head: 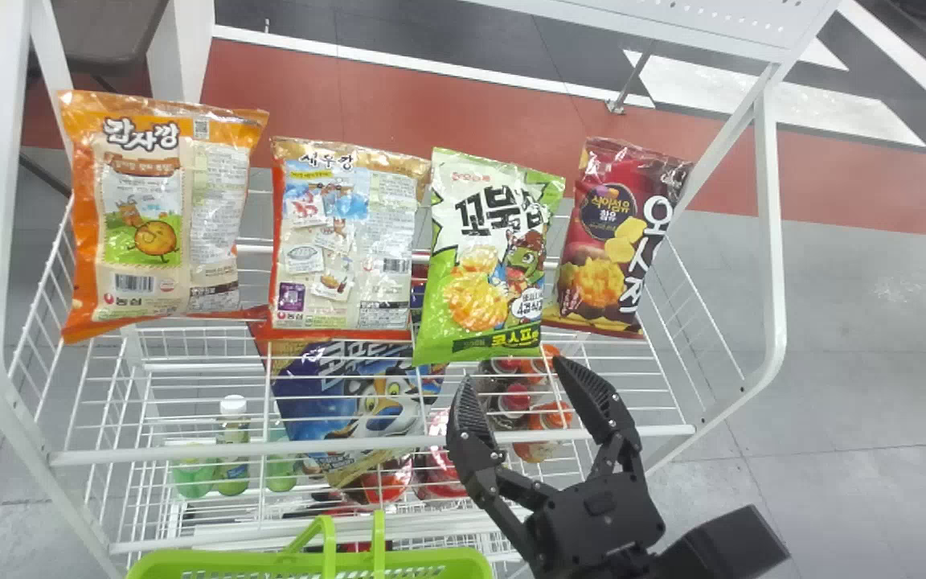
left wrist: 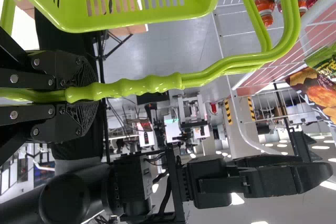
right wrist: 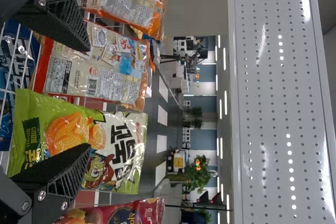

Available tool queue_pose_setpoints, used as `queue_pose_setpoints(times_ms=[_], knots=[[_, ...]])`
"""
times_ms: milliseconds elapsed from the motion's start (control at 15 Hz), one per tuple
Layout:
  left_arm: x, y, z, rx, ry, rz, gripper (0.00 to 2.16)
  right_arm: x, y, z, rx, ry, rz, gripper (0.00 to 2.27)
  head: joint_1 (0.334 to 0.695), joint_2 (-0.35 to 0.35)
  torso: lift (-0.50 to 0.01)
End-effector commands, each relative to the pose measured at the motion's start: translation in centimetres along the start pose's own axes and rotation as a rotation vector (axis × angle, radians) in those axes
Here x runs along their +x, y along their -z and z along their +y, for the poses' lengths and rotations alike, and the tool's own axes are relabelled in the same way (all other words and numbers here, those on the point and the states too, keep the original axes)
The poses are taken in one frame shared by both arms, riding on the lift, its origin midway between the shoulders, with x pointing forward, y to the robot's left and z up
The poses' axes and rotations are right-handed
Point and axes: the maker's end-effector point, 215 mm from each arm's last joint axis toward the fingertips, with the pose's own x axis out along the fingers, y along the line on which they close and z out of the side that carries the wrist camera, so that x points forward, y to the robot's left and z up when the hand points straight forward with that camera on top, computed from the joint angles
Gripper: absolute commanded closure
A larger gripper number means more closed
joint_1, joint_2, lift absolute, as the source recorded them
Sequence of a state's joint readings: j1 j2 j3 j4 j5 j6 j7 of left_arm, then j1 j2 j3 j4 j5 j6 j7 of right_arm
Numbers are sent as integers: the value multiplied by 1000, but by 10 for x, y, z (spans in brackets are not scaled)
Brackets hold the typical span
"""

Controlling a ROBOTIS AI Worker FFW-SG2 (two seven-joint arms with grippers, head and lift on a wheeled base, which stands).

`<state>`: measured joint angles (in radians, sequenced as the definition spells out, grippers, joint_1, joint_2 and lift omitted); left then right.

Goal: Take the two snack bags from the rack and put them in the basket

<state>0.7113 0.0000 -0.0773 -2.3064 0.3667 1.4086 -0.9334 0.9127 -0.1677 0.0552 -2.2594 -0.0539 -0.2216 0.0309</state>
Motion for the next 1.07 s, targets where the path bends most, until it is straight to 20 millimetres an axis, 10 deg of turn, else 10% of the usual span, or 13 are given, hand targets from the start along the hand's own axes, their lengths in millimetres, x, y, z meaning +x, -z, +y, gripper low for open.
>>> queue_pose_setpoints(times_ms=[0, 1000], knots=[[1, -2, -1, 2, 3, -2, 1568, 0, 0, 0, 0, 0, 0, 178, 695, -350, -10], [1, 4, 0, -2, -10, 12, 1568, 34, 10, 12, 18, -13, 9, 178, 695, -350, -10]])
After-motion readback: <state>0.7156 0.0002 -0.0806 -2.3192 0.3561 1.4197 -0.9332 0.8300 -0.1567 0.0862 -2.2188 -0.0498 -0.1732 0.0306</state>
